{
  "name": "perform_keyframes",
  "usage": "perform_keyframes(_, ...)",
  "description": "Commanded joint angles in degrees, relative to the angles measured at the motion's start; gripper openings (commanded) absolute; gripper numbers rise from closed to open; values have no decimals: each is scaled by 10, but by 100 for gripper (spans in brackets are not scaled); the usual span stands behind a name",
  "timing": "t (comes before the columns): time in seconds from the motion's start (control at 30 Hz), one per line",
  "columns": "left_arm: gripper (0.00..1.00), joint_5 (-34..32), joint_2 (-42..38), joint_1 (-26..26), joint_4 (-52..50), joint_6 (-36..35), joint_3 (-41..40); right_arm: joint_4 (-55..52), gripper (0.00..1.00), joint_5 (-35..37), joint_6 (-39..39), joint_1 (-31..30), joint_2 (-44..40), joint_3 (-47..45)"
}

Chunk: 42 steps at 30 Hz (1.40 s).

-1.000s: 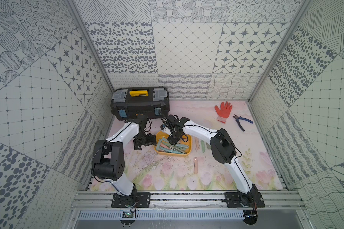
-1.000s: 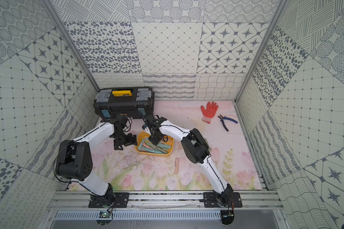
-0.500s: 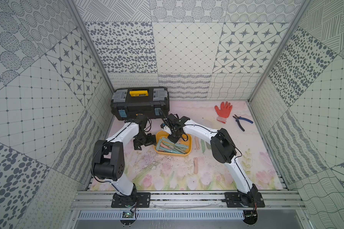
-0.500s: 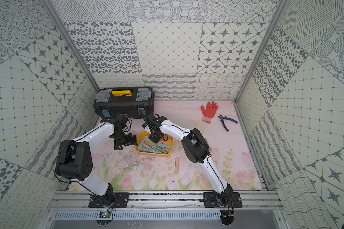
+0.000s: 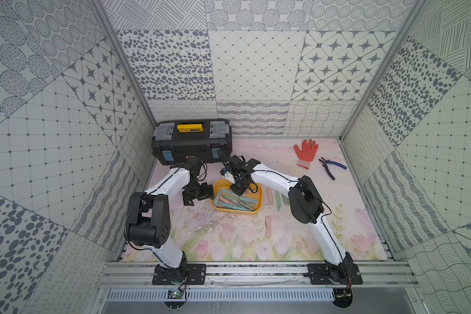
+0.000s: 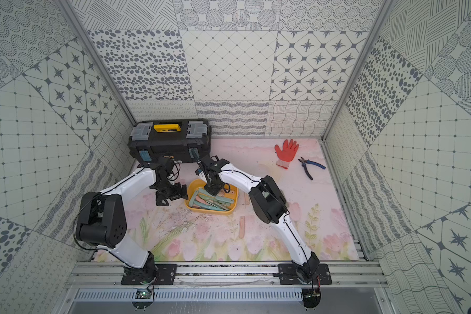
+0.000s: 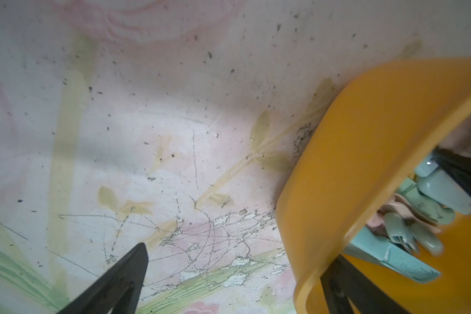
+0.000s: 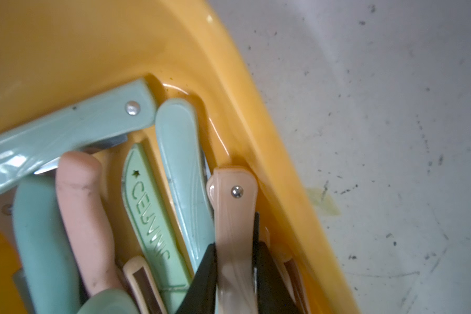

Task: Take the fruit knife out of the storage box
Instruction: Pick up the fruit knife from the storage box, then place the fruit knife at the center of the board.

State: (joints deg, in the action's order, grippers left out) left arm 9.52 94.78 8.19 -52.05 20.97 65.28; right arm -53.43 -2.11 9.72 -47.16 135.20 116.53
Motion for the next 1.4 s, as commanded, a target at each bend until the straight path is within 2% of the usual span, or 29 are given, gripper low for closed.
perform_keyframes(0.0,96,-10,-4,-4,-25,6,10,5,19,7,2,1,0,16)
perform_keyframes(0.77,96,-7,-4,-4,-25,6,10,-20,16,1,-52,-2,-108,51)
perform_keyframes(0.97,96,-10,-6,-5,-25,6,8,-62,15,55,-91,-4,-124,71)
perform_keyframes(1.13,96,-5,-7,-4,-24,6,9,-41,15,93,-156,-3,-215,-26)
perform_keyframes(1.37,96,-1,-12,-4,-21,7,7,5,12,124,-262,-3,-405,-246)
